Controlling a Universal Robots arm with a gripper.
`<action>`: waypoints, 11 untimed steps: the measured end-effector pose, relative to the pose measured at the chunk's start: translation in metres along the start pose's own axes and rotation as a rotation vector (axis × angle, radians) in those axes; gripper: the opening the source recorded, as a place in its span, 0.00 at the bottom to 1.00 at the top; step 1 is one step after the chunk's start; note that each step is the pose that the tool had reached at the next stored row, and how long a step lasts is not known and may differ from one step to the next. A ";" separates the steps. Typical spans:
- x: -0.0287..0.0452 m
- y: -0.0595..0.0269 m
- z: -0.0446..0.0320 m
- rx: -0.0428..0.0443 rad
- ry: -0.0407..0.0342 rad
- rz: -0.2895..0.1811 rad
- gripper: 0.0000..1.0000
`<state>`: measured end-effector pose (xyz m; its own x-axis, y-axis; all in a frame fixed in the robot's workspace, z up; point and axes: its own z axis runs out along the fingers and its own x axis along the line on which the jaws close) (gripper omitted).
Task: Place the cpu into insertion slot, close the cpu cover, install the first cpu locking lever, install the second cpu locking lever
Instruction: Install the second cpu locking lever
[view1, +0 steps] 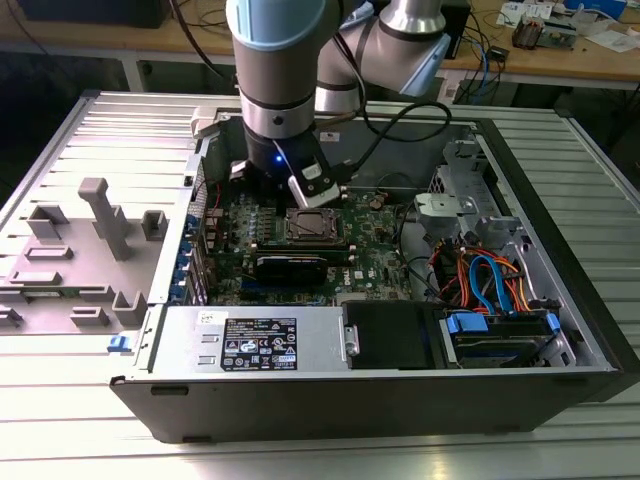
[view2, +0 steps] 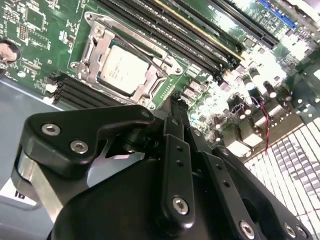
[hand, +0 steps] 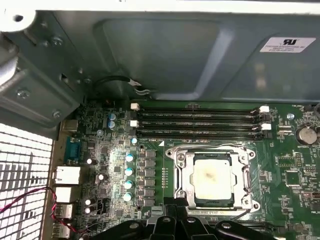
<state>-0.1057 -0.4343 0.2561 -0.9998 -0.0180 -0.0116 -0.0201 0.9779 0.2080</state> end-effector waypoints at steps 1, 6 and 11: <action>-0.0023 0.0005 0.0000 0.0059 0.0030 0.001 0.11; -0.0091 0.0015 0.0004 0.0632 0.0093 0.002 0.11; -0.0097 0.0043 -0.0123 0.0719 0.0096 0.001 0.11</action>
<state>-0.0962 -0.4324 0.2691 -0.9998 -0.0182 -0.0018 -0.0183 0.9904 0.1372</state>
